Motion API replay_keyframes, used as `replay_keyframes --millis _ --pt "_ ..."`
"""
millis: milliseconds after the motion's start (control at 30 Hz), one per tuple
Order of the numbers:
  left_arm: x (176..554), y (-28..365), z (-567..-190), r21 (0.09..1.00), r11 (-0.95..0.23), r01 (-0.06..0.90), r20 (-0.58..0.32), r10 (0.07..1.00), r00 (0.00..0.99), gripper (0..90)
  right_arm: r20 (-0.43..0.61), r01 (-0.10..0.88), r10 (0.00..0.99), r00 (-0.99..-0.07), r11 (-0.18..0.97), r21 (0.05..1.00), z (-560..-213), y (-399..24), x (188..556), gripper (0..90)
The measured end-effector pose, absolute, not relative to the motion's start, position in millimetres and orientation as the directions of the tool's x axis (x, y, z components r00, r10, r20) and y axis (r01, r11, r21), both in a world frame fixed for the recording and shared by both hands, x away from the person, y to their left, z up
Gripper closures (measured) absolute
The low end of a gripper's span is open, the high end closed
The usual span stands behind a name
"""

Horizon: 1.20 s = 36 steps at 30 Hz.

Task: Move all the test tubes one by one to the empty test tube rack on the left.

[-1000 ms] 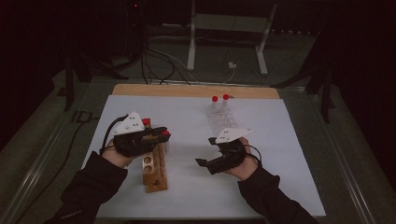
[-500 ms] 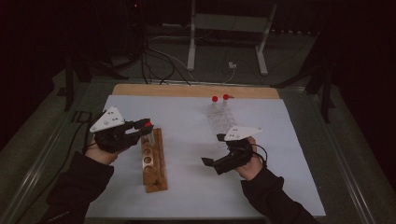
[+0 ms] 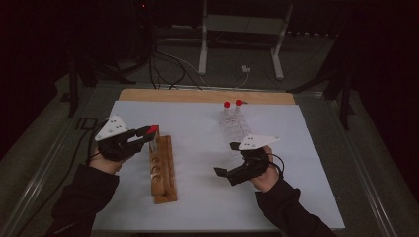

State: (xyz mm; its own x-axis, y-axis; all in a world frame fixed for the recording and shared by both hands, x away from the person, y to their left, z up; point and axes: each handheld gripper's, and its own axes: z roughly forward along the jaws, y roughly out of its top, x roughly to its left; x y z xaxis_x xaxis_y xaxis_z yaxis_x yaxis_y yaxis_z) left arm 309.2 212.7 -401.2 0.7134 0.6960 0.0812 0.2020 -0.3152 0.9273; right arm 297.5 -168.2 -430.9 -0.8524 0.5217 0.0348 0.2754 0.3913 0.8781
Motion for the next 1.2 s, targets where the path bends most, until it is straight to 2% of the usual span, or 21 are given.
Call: replay_keyframes --millis 600,1100,1200 --pt "315 212 -441 0.904 -0.319 0.284 0.036 0.719 0.694 72.0 0.045 0.280 0.522 -0.852 0.380 0.881 -436 -172 298 0.0" --pt "315 212 -450 0.887 -0.341 0.311 0.036 0.722 0.691 71.2 0.038 0.268 0.521 -0.853 0.374 0.888 -431 -174 298 0.0" --pt "314 212 -450 0.890 -0.338 0.306 0.028 0.710 0.703 66.2 0.033 0.259 0.530 -0.848 0.360 0.896 -426 -177 300 0.0"
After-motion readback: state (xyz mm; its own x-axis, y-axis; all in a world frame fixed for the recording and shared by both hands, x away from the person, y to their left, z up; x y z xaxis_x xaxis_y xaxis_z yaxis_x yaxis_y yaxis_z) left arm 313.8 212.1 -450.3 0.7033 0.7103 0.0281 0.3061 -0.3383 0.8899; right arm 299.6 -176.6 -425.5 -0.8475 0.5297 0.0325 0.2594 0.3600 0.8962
